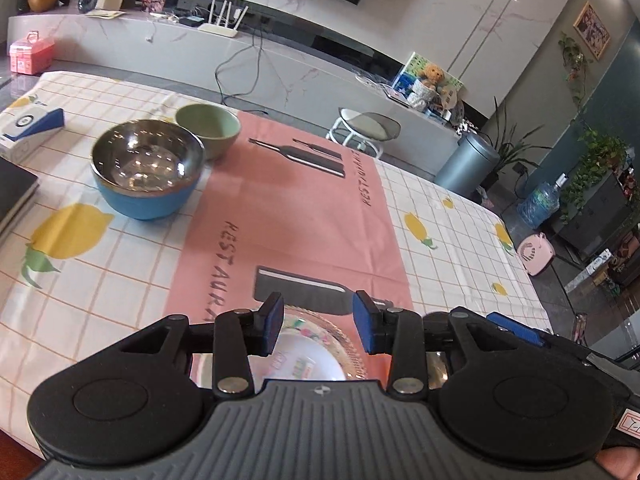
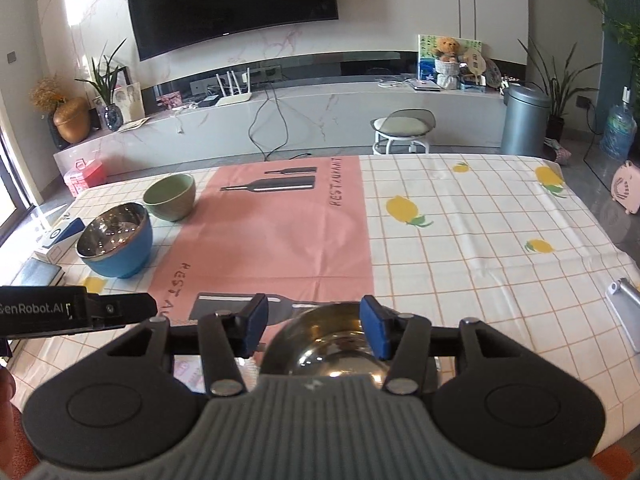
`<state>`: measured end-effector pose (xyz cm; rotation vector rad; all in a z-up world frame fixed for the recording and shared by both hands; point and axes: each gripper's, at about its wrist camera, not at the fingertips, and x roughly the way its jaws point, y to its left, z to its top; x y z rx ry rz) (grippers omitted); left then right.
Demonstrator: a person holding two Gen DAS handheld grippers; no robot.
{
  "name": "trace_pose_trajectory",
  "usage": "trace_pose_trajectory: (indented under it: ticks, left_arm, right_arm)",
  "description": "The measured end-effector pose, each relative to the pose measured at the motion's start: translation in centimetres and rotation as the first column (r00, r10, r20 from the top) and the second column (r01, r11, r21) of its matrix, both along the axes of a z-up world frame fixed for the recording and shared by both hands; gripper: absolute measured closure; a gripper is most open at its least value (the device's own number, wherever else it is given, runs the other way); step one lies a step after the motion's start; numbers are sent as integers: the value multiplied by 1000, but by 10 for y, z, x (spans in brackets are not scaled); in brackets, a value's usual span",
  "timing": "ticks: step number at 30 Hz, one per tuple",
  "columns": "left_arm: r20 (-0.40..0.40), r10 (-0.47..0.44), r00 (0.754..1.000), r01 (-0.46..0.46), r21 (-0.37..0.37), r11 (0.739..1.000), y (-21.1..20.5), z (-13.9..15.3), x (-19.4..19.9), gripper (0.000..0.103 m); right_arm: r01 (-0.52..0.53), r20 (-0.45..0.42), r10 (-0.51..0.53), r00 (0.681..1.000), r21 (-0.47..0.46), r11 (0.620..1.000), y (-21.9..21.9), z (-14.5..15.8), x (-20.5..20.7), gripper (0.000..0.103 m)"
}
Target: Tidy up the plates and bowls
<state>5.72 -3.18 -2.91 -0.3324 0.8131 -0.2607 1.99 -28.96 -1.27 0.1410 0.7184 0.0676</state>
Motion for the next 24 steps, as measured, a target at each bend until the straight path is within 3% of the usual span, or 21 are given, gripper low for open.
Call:
trace_pose_trajectory:
  ticks: [7,11,14,19,24]
  left_arm:
    - [34,164,986,-163,-26,986,72,12,0,53]
    - [61,274,960,-272,-51,961,114,12,-2,48]
    - [39,340,939,-337,-82,938,140,3,6,47]
    - [-16,359,933,-357,-163,920,165,-17,34,47]
    - [-49,367,929,-370,-170,914,166,-28,66,44]
  right_arm:
    - [-85,-32,87,996,63,994,46,-1,26,51]
    - [-115,-63,127,990,159,980,68,-5,47,50]
    - [-140,-78,158,984,195,971,90,-8,63,50]
    - [-177,-94,199,975,204,963,126,-14,93,51]
    - [-182,-109,210,972,225,957,147,-18,125,52]
